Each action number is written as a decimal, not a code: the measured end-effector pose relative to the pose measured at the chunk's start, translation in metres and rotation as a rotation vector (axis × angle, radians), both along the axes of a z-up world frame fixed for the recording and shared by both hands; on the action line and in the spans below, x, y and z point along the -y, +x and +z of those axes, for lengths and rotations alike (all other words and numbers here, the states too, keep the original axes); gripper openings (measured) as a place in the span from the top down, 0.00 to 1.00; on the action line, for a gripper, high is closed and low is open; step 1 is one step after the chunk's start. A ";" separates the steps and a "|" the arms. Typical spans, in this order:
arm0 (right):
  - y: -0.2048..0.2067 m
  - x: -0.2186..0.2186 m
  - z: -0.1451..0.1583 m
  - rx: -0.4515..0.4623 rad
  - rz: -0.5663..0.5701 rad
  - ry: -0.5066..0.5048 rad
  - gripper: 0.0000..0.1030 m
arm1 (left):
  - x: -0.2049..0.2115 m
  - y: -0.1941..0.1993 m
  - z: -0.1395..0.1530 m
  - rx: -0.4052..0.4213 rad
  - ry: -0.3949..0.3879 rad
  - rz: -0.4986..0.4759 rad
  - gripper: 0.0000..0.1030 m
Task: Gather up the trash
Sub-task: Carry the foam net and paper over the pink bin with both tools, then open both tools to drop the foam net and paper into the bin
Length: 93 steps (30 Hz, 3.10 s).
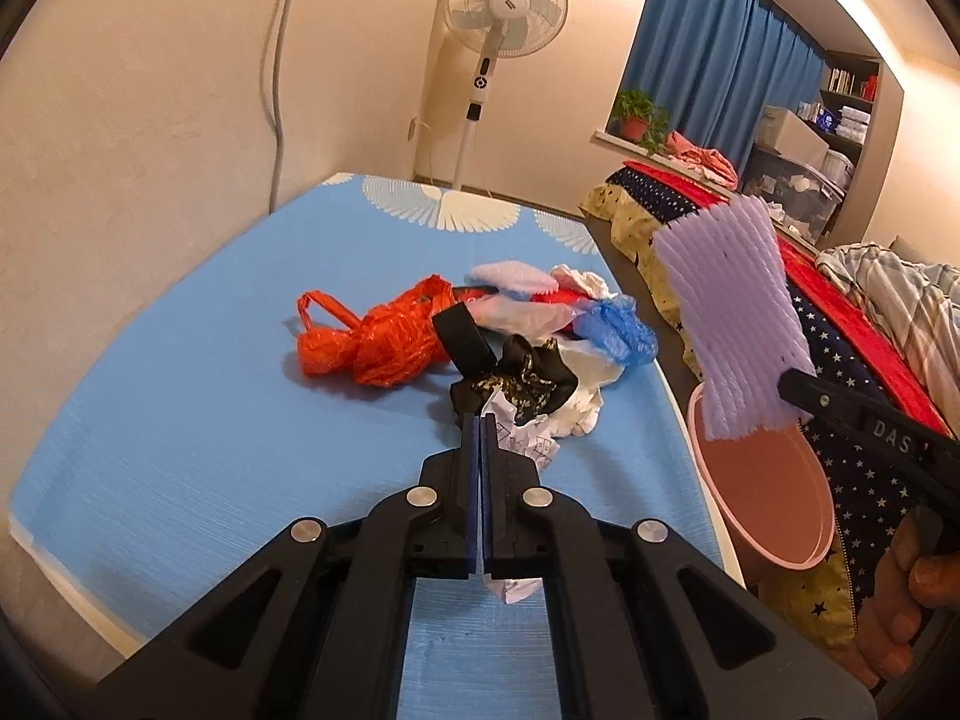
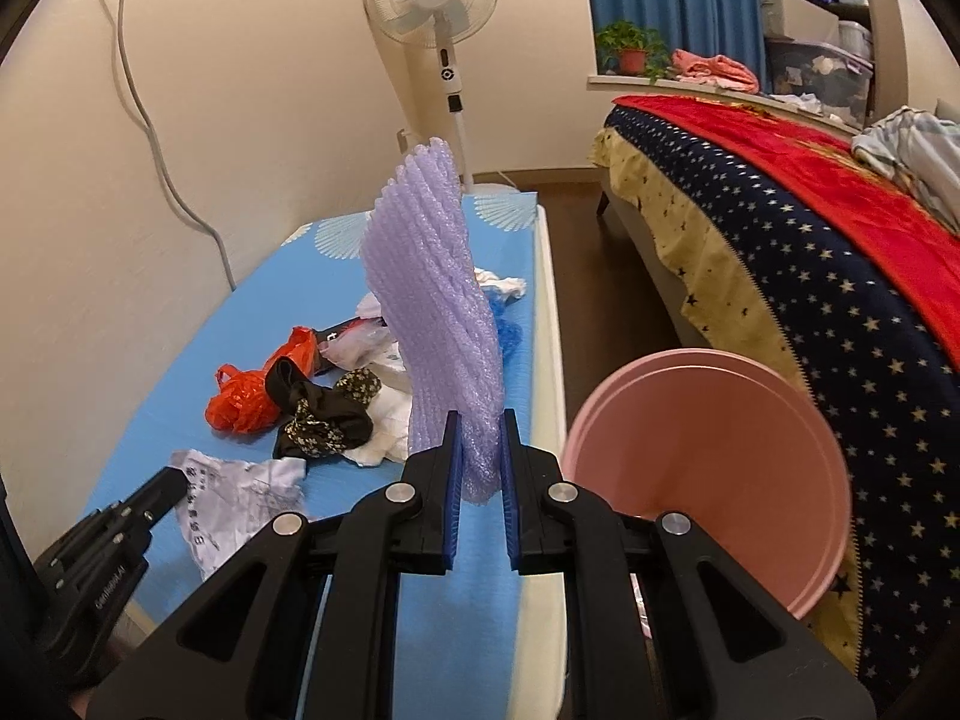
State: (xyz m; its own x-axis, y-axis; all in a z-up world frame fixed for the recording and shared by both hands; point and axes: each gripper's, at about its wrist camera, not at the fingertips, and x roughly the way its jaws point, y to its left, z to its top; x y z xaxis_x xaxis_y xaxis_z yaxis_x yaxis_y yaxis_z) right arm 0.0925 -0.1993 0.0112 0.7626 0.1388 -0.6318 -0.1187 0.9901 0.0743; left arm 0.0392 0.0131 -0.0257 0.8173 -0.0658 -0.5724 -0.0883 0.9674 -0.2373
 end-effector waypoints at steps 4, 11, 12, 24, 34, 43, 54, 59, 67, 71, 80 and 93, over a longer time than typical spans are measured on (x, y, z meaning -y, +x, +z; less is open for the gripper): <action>-0.009 0.006 0.007 0.011 -0.015 -0.005 0.88 | 0.003 -0.004 0.008 0.020 0.005 -0.002 1.00; -0.020 0.022 0.018 0.022 -0.059 -0.002 0.88 | 0.016 -0.004 0.016 0.041 0.003 -0.014 1.00; -0.021 0.024 0.018 0.023 -0.064 -0.002 0.88 | 0.019 -0.003 0.017 0.044 0.003 -0.019 1.00; -0.022 0.067 0.027 0.027 -0.210 -0.006 0.88 | 0.058 0.009 0.023 0.065 -0.012 -0.077 1.00; -0.020 0.107 0.022 -0.003 -0.352 -0.034 0.88 | 0.111 0.031 0.028 0.089 -0.042 -0.170 1.00; -0.014 0.141 0.010 -0.046 -0.452 -0.012 0.88 | 0.152 0.052 0.013 0.088 -0.025 -0.270 1.00; -0.004 0.151 -0.006 -0.089 -0.481 -0.036 0.88 | 0.172 0.073 0.000 0.057 -0.047 -0.316 1.00; -0.001 0.153 -0.009 -0.101 -0.489 -0.037 0.88 | 0.177 0.079 -0.006 0.046 -0.058 -0.336 1.00; -0.001 0.154 -0.011 -0.104 -0.506 -0.044 0.85 | 0.189 0.086 -0.009 0.030 -0.105 -0.405 0.98; -0.004 0.160 -0.010 -0.097 -0.552 -0.042 0.59 | 0.189 0.088 -0.012 0.008 -0.122 -0.415 0.86; -0.007 0.143 0.001 -0.051 -0.501 -0.046 0.59 | 0.158 0.074 0.000 0.033 -0.104 -0.368 0.86; -0.012 0.082 0.025 0.091 -0.322 0.042 0.61 | 0.085 0.053 0.010 0.069 -0.055 -0.200 0.86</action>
